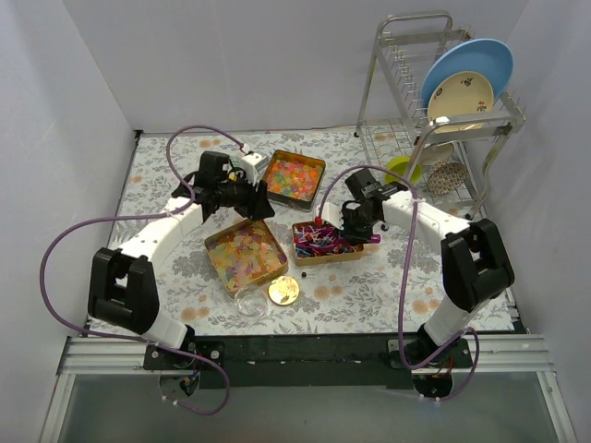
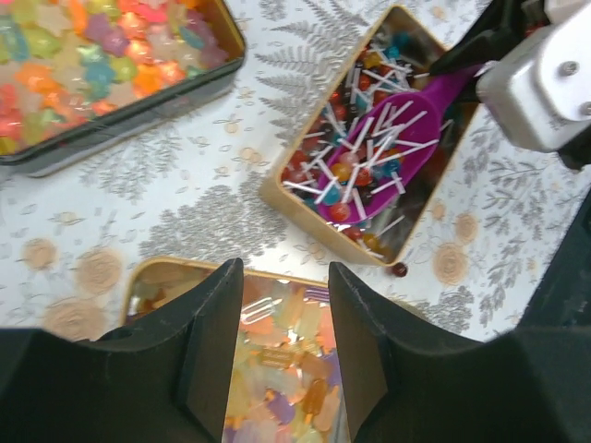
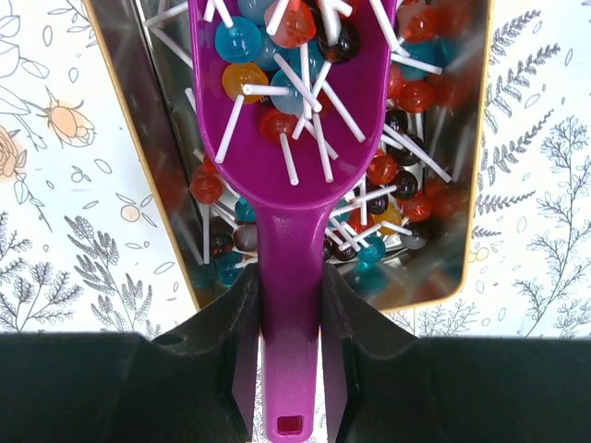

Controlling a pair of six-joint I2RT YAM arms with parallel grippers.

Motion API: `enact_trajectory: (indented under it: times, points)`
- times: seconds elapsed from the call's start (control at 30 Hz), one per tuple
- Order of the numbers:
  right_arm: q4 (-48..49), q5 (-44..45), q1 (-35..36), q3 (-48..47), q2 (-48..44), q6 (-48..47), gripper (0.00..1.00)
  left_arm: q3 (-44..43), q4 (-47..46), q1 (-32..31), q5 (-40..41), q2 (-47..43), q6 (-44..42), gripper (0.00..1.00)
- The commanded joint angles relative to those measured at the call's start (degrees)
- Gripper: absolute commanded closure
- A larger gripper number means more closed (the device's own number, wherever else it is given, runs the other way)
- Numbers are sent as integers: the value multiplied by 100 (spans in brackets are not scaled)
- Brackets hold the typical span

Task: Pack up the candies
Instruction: Adjust the storage box at the center of the board.

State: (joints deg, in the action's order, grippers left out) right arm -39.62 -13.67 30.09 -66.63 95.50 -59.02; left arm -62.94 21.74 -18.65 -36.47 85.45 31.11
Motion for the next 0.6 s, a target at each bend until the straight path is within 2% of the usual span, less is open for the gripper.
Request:
enact_trajectory:
  times: [0.0, 0.07, 0.17, 0.37, 0.5, 0.57]
  points:
    - [-46, -346, -135, -87, -348, -188, 99, -859, 864, 151, 446, 208, -509, 58]
    - [-134, -530, -143, -183, -497, -188, 99, -1315, 1147, 222, 632, 314, -571, 57]
    - [-99, -794, -135, -254, -699, -22, 99, -1397, 1368, 371, 728, 271, -633, 55]
    - [435, -1331, -56, 193, -1366, 119, 99, -756, 1052, 688, 931, -186, -335, 53]
    - [1103, -1278, 59, 431, -1684, 311, 99, -369, 684, 959, 1089, -555, 69, 47]
    - [1000, -1034, 330, 379, -1702, 181, 99, -254, 639, 1284, 1011, -652, 360, 44]
